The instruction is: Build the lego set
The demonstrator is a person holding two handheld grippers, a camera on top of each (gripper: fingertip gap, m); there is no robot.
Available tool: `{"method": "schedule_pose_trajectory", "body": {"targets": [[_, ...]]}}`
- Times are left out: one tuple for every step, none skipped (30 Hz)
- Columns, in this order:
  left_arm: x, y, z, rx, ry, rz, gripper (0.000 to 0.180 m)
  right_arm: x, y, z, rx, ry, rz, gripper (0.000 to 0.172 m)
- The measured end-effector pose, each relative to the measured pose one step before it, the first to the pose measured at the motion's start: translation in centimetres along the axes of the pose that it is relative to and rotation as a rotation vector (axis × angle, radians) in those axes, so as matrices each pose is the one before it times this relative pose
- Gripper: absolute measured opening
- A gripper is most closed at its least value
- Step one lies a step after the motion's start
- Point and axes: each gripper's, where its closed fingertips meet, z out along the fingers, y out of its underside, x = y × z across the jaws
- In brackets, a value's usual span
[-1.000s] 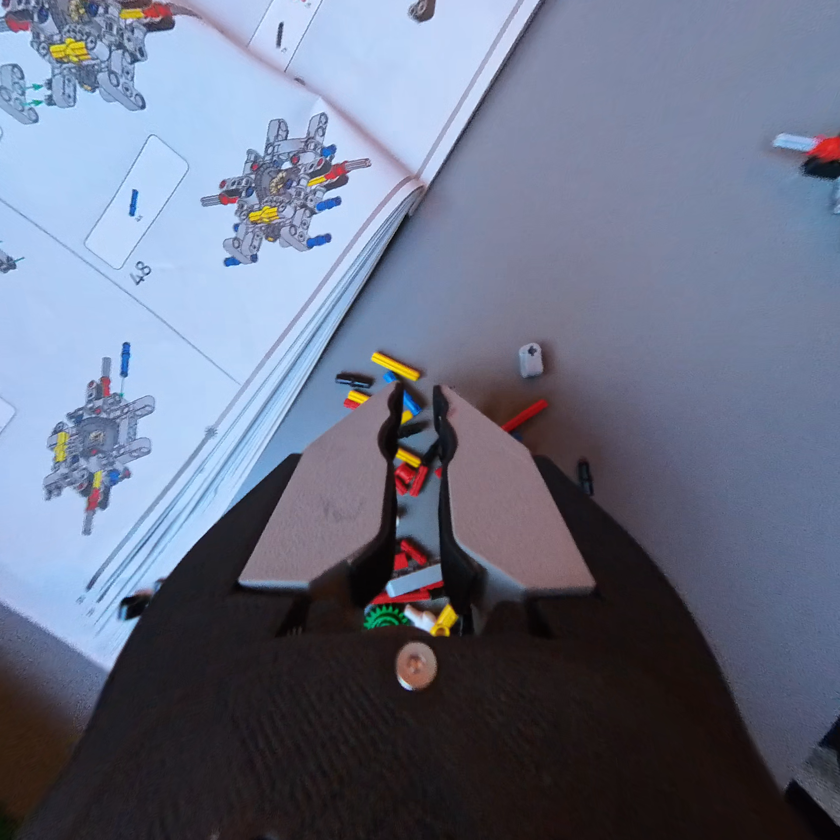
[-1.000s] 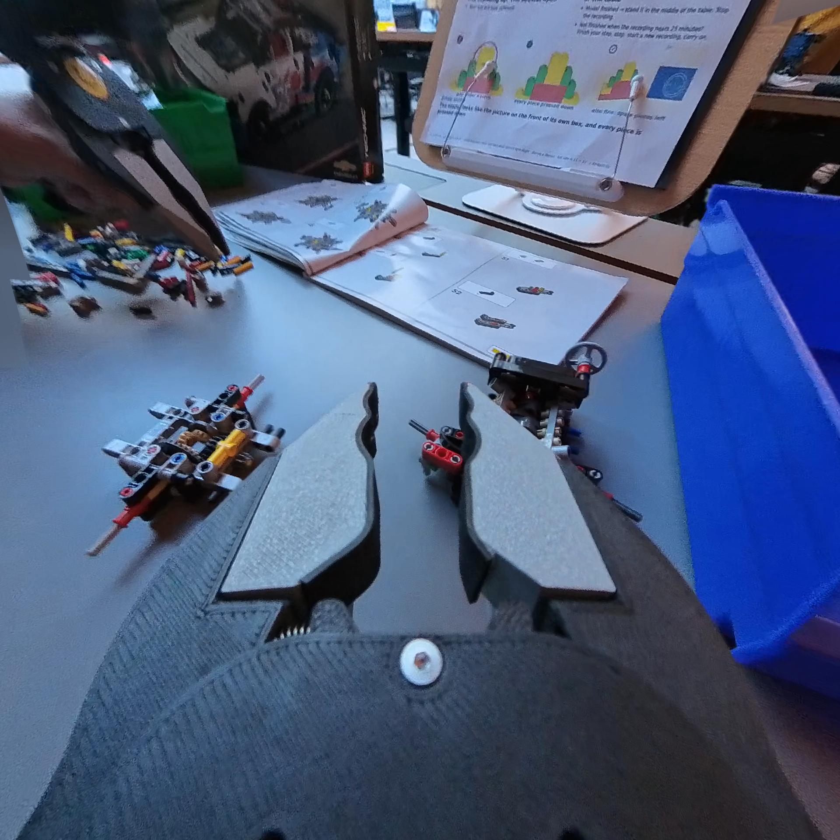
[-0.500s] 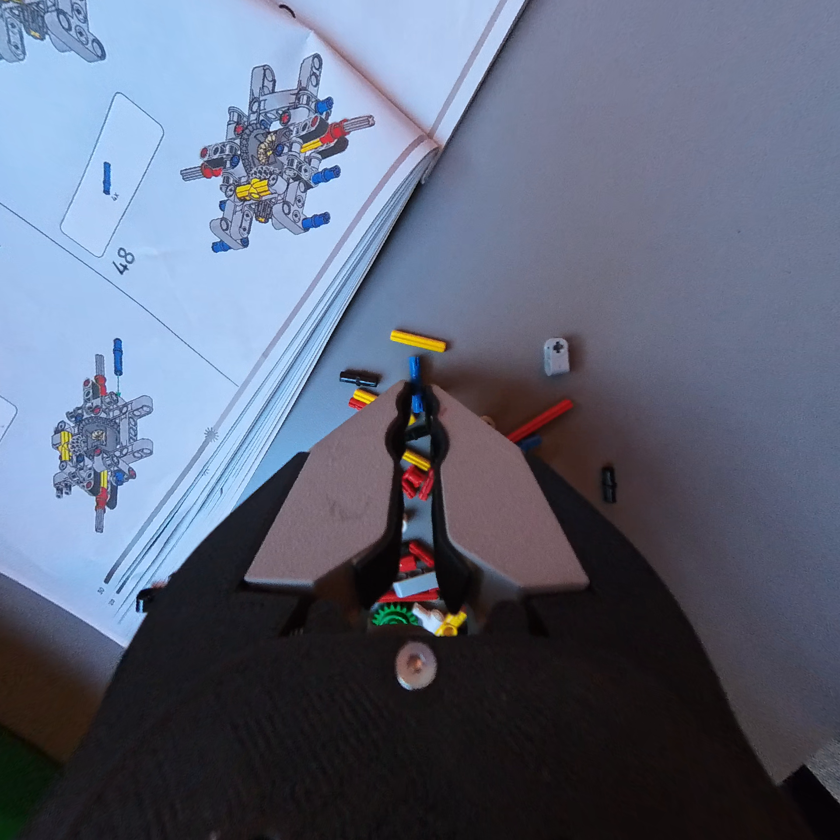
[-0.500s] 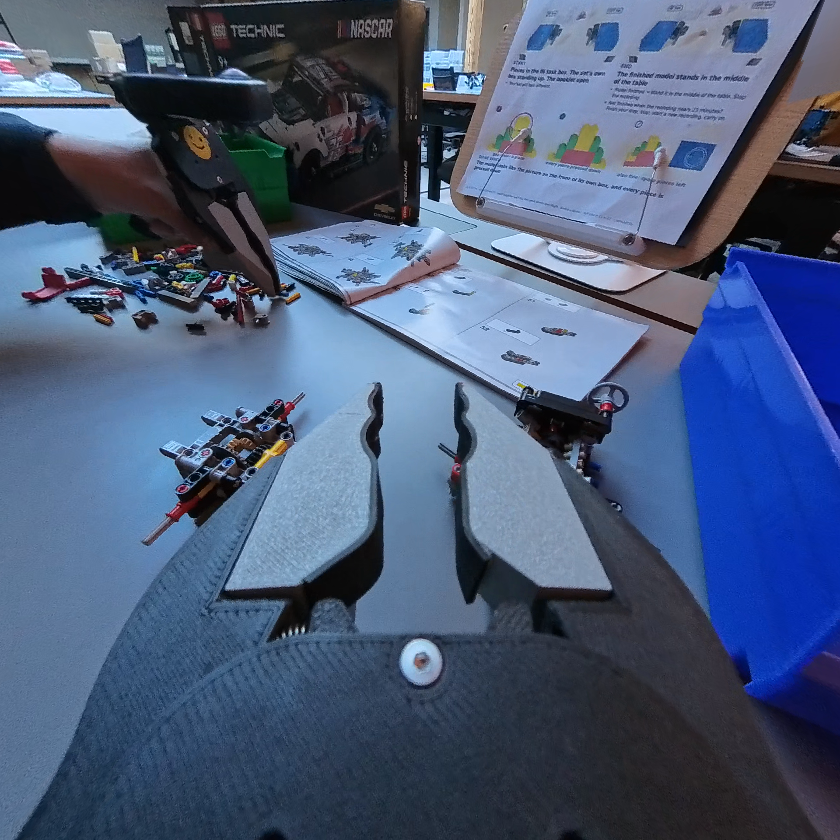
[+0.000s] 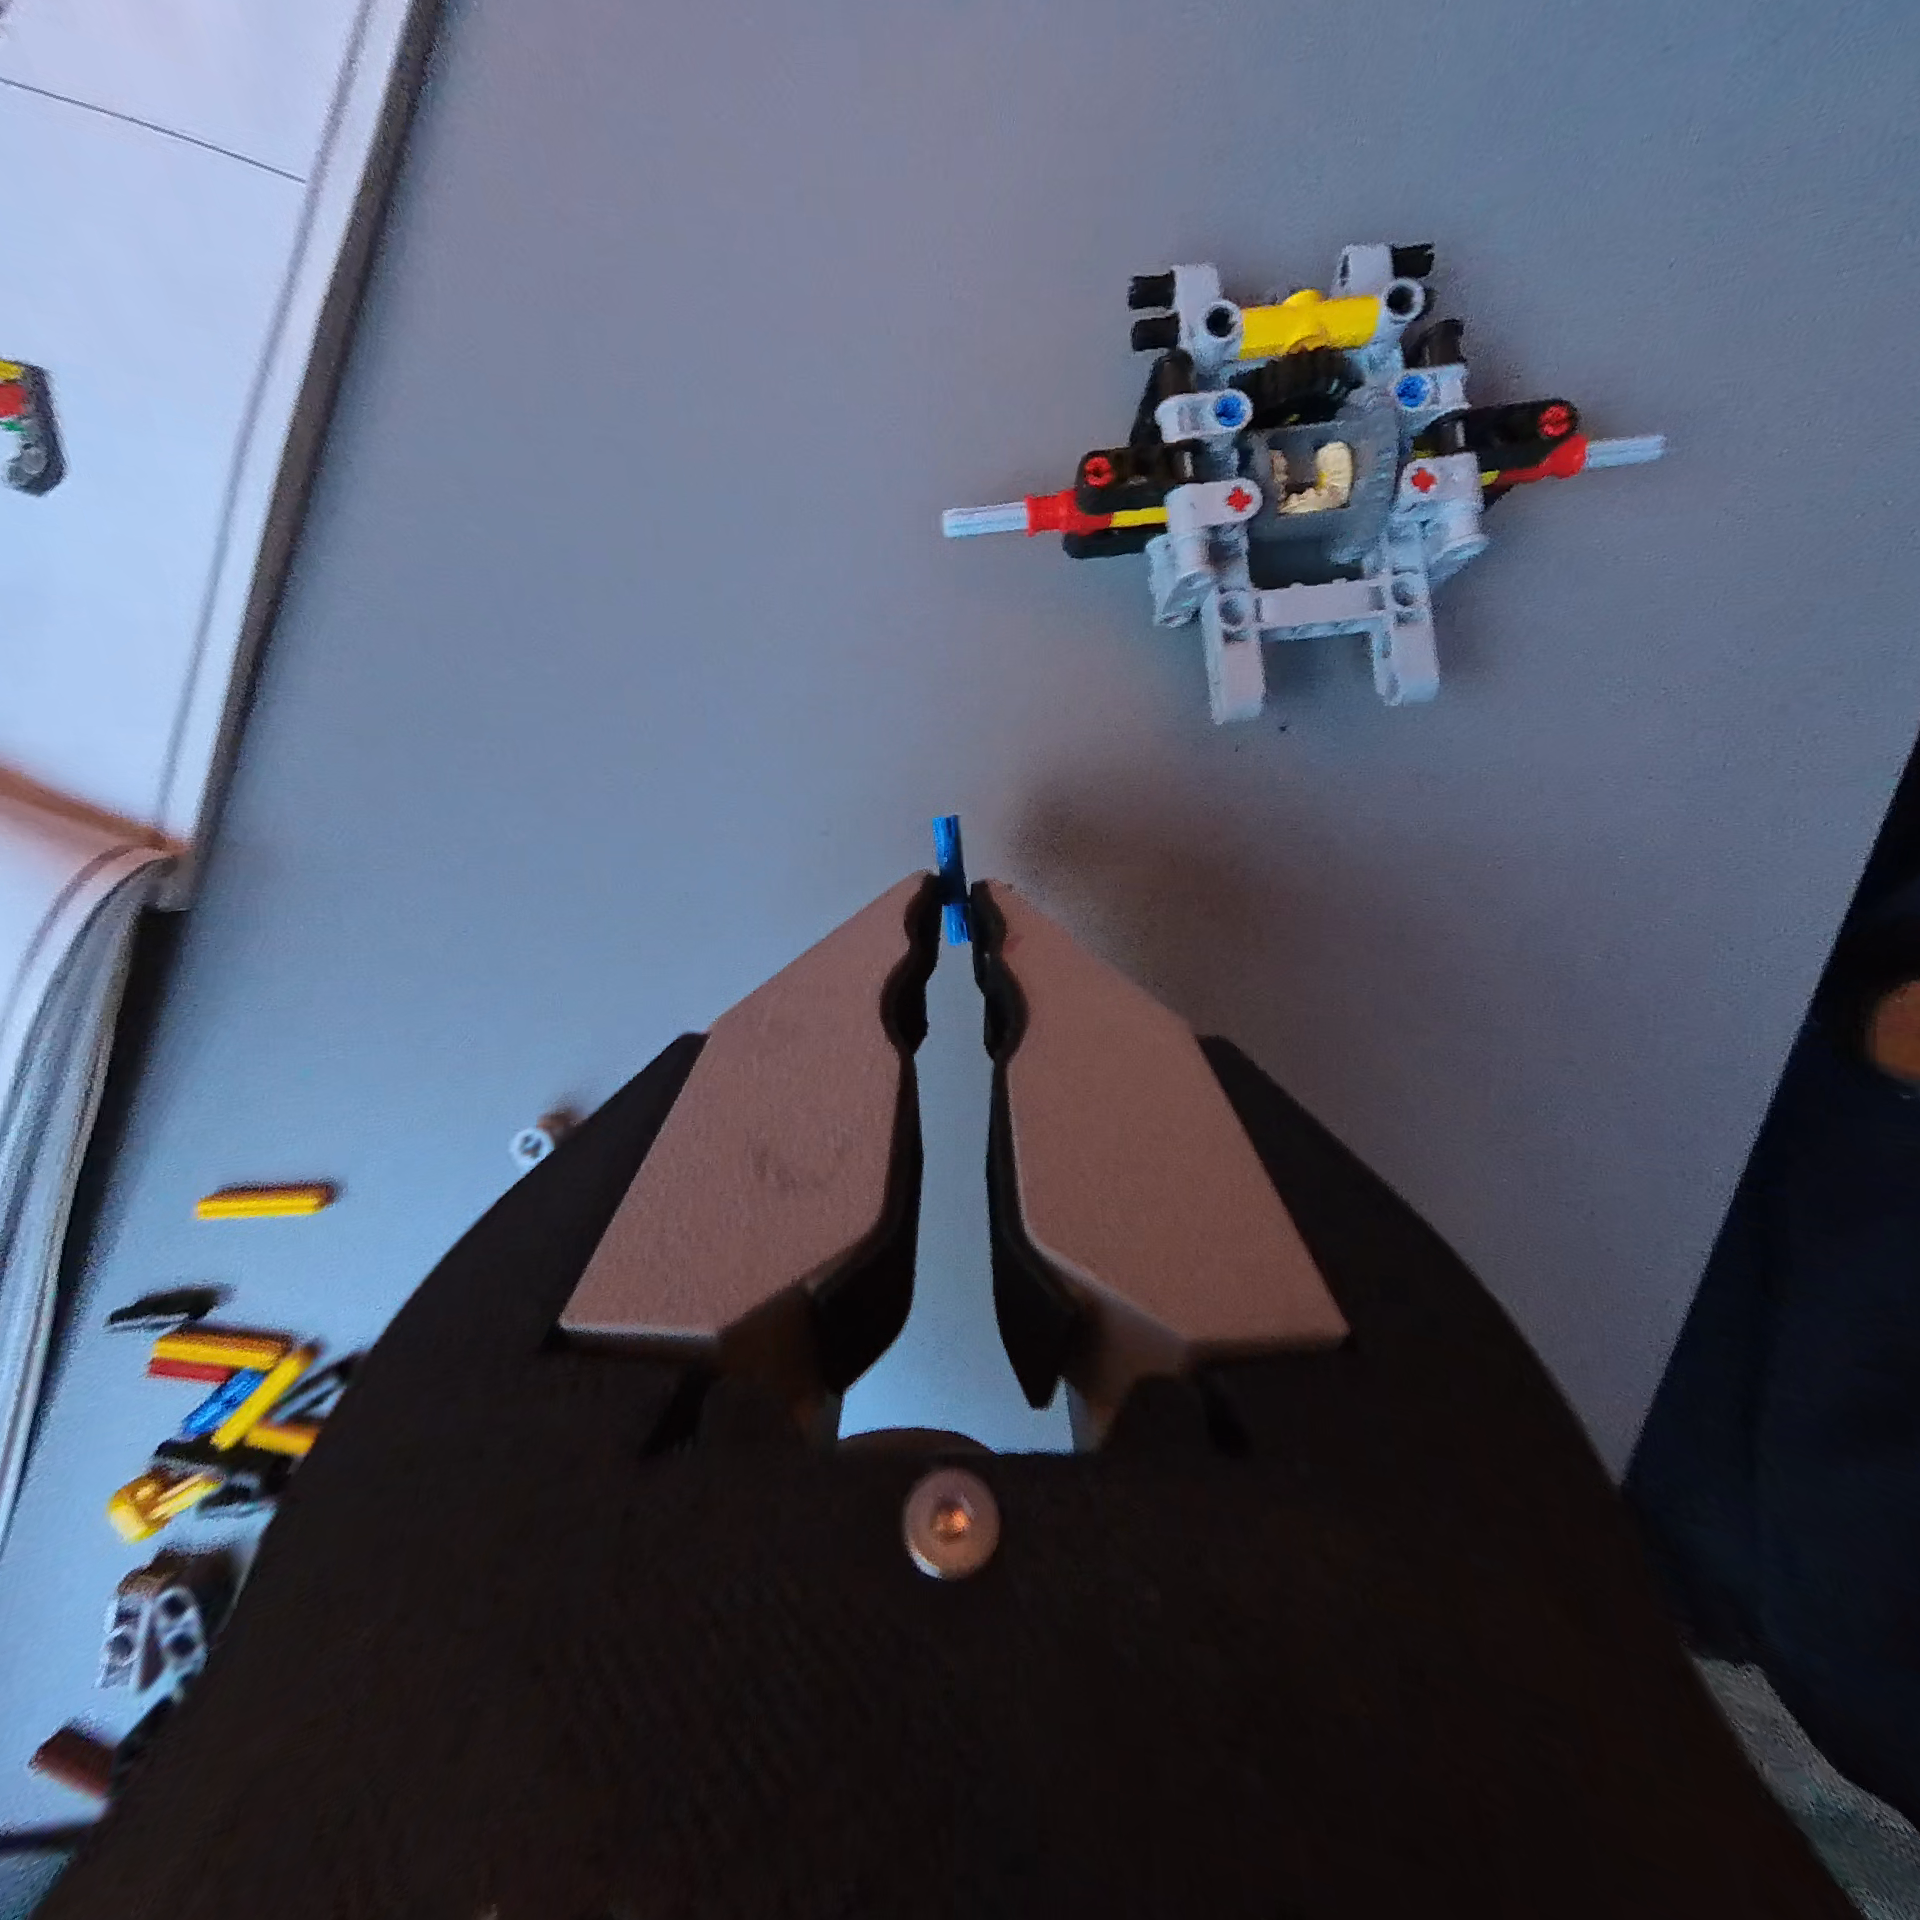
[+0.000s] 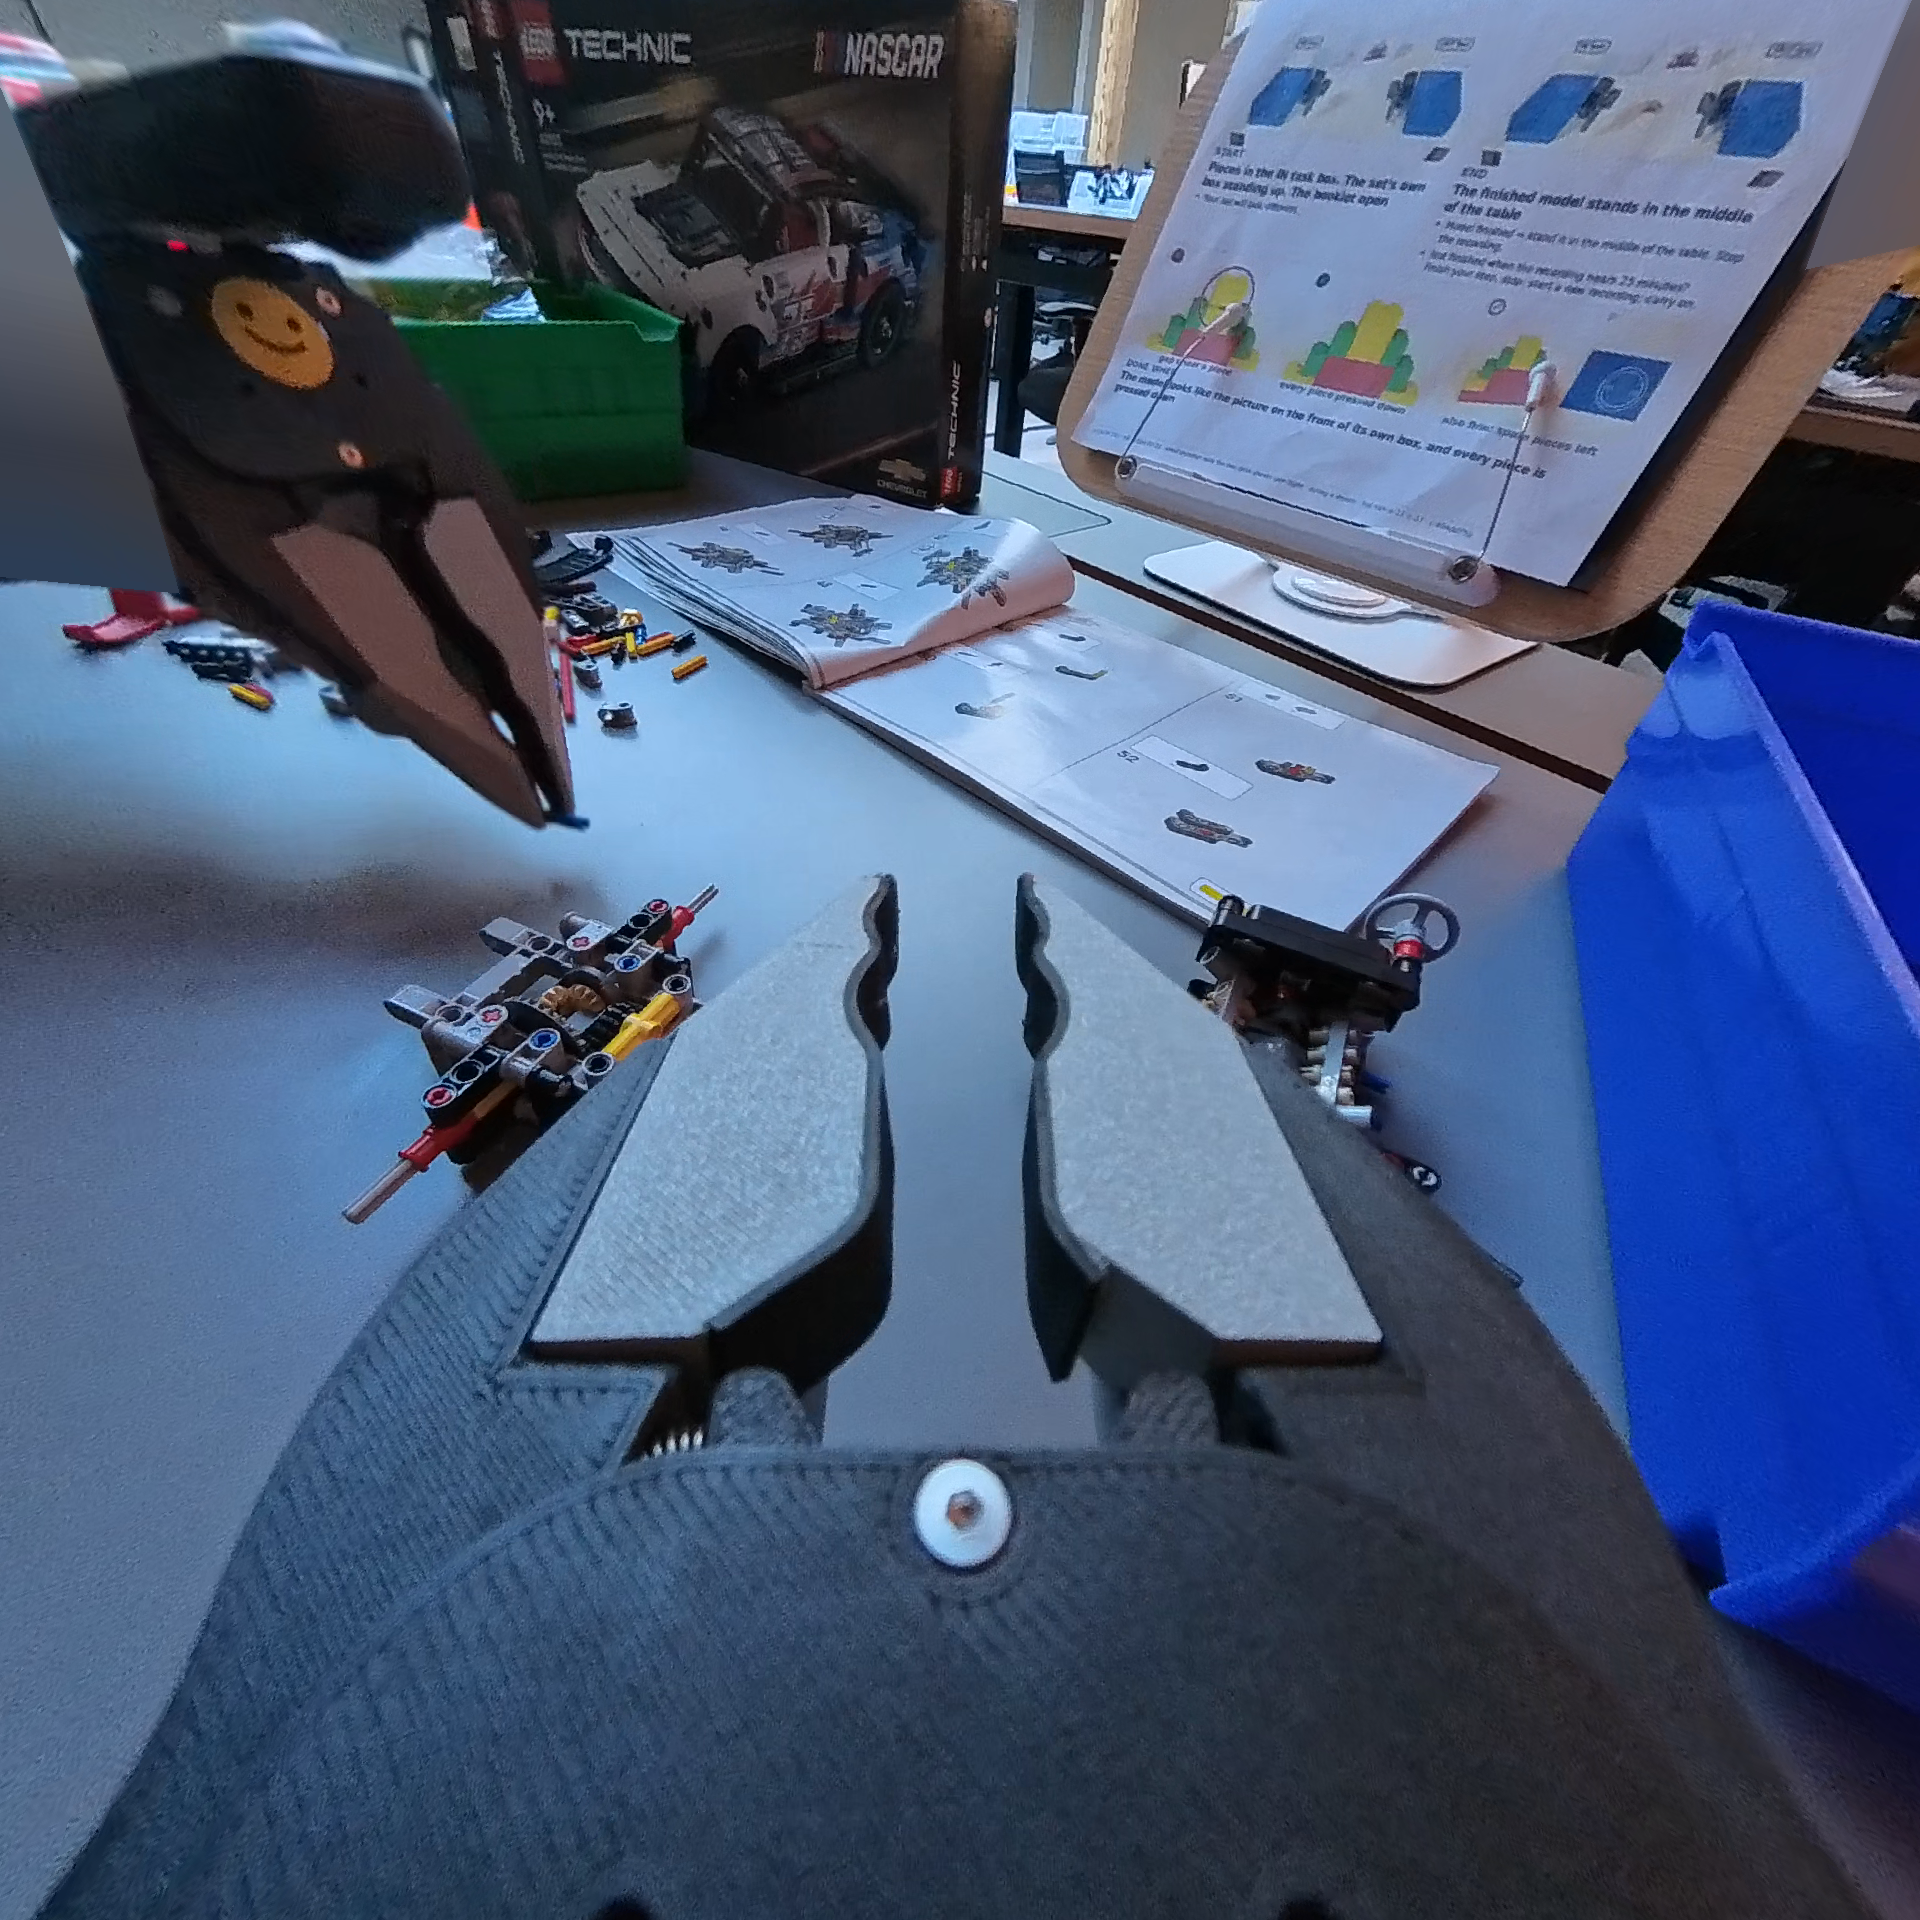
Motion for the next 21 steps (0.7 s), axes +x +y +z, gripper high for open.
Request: {"method": "schedule_pose_trajectory", "body": {"targets": [[0.225,0.149,0.488,-0.0041,-0.0066,0.0034,0.003,-0.020,-0.081,-0.055,0.0037,0.0008,-0.0031,0.019],[0.141,0.216,0.491,-0.0075,-0.0070,0.0008,0.003,-0.041,-0.093,-0.058,0.0047,-0.0003,-0.0019,0.018],[0.159,0.104,0.394,0.0008,-0.0044,-0.0027,0.004,-0.050,-0.074,-0.031,0.0045,-0.0015,-0.0012,0.018],[0.268,-0.494,0.040,0.0387,0.0054,-0.0066,0.003,-0.054,-0.046,-0.002,0.0026,-0.0016,-0.0008,0.018],[0.320,-0.027,0.066,0.0038,0.0158,-0.0124,0.003,-0.022,0.040,0.037,-0.0012,-0.0012,0.0007,0.018],[0.178,0.045,0.049,0.0007,0.0101,-0.0121,0.004,-0.013,0.111,0.073,-0.0056,-0.0012,0.0015,0.018],[0.068,-0.043,-0.079,0.0118,0.0037,-0.0073,0.009,-0.001,0.136,0.076,-0.0069,-0.0004,0.0010,0.018],[-0.004,0.005,-0.221,0.0118,0.0006,-0.0069,0.013,-0.011,0.106,0.062,-0.0053,-0.0004,0.0004,0.018],[-0.085,0.101,-0.392,0.0072,-0.0009,-0.0092,0.016,-0.035,0.060,0.031,-0.0029,-0.0009,0.0001,0.018],[-0.092,0.140,-0.585,0.0077,0.0023,-0.0090,0.020,-0.020,0.040,0.024,-0.0012,-0.0004,-0.0004,0.018],[-0.172,0.136,-0.787,0.0117,0.0007,-0.0102,0.021,-0.012,0.009,0.000,-0.0008,0.0003,-0.0007,0.018],[-0.298,0.262,-1.016,0.0086,-0.0043,-0.0084,0.021,0.003,0.004,0.013,0.0003,0.0002,-0.0004,0.018],[-0.665,0.440,-1.281,0.0024,-0.0231,-0.0084,0.022,-0.021,0.000,0.009,-0.0001,-0.0012,0.0004,0.018],[-1.052,0.511,-1.499,0.0059,-0.0436,-0.0113,0.022,-0.012,0.036,0.028,-0.0016,-0.0018,0.0012,0.018],[-1.143,0.606,-1.627,0.0087,-0.0417,-0.0126,0.021,-0.015,0.040,0.024,-0.0019,-0.0012,0.0015,0.018],[-1.007,0.745,-1.633,0.0059,-0.0265,-0.0166,0.020,-0.010,0.011,0.014,-0.0002,-0.0014,0.0010,0.017],[-0.810,0.904,-1.507,0.0004,-0.0083,-0.0200,0.020,-0.038,-0.021,0.011,0.0015,-0.0021,0.0012,0.017],[-0.650,1.091,-1.320,-0.0068,0.0030,-0.0210,0.018,-0.045,-0.025,0.025,0.0016,-0.0033,0.0023,0.017],[-0.762,1.216,-1.072,-0.0129,-0.0061,-0.0204,0.016,-0.054,-0.010,0.035,0.0003,-0.0035,0.0026,0.017],[-0.921,1.381,-0.804,-0.0222,-0.0217,-0.0175,0.016,-0.048,0.010,0.049,-0.0007,-0.0031,0.0020,0.017],[-0.811,1.585,-0.530,-0.0379,-0.0198,-0.0082,0.016,-0.060,0.024,0.055,-0.0012,-0.0033,0.0015,0.017]]}}
